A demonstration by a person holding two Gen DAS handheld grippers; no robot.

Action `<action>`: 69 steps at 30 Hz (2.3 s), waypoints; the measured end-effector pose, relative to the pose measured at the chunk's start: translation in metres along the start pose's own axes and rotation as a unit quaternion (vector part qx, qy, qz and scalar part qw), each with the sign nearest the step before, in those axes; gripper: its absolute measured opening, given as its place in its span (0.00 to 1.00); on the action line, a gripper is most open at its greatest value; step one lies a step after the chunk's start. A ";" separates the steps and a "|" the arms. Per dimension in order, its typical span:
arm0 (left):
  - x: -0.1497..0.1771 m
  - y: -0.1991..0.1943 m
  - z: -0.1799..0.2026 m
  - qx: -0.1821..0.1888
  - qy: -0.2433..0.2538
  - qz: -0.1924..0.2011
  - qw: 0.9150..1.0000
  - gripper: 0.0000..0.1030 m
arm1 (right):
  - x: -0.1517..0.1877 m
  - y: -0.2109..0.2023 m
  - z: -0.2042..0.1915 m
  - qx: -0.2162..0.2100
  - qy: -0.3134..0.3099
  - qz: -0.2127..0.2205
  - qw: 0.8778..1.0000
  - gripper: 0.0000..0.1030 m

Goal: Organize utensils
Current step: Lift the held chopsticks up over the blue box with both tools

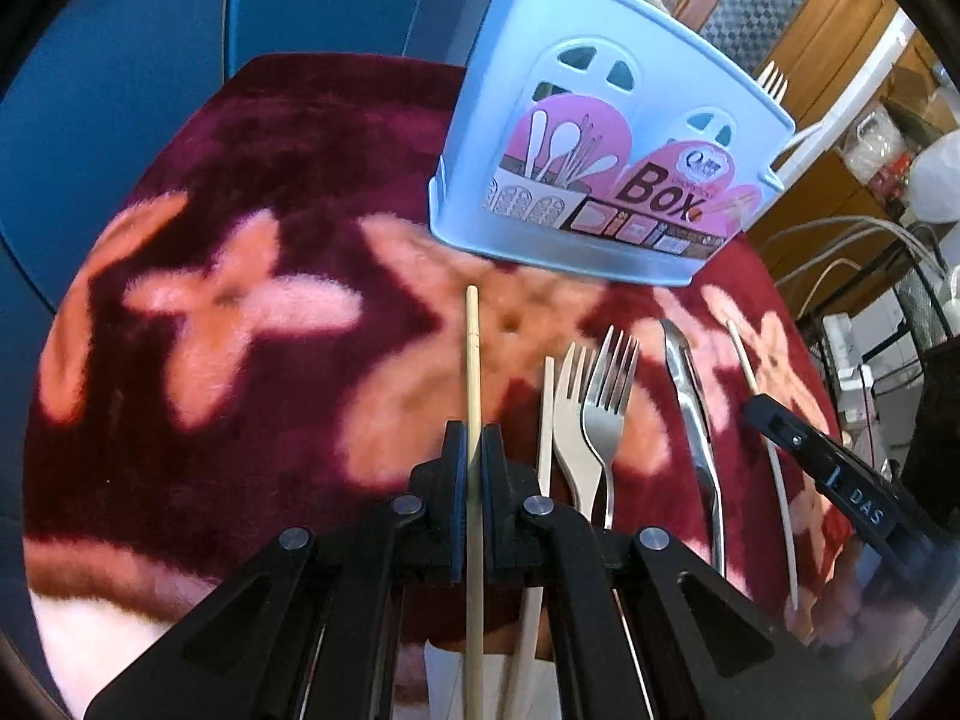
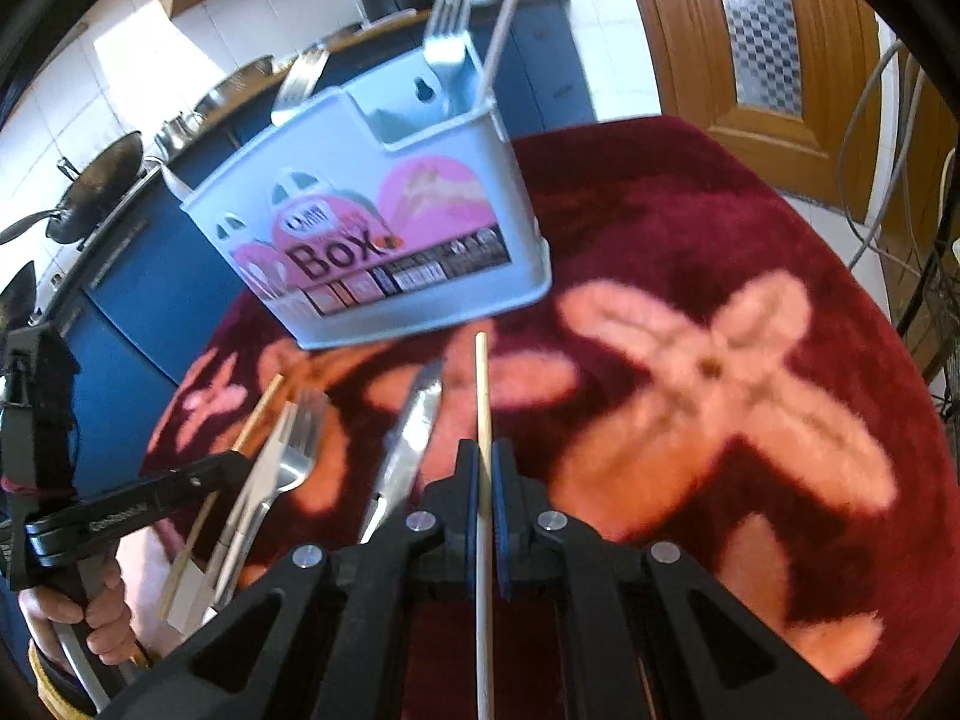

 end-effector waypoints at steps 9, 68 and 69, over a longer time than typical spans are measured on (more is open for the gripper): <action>-0.014 0.004 0.012 -0.015 0.047 -0.062 0.997 0.18 | -0.008 0.009 -0.003 0.010 -0.033 -0.051 0.998 0.07; -0.131 -0.135 0.079 0.033 0.080 0.265 0.960 0.02 | -0.125 -0.100 -0.065 -0.038 -0.099 0.230 0.968 0.06; -0.137 -0.139 0.079 0.032 0.080 0.278 0.957 0.02 | -0.129 -0.099 -0.064 -0.038 -0.097 0.237 0.966 0.06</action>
Point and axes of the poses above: each gripper's, at about its wrist camera, not at the fingertips, and y roughly the way its jaws point, z to its right, x to its underside, the point moved 2 cm from there along y, roughly the way its jaws point, and after that the axes turned 4 degrees about -z, right-handed, at the moved point
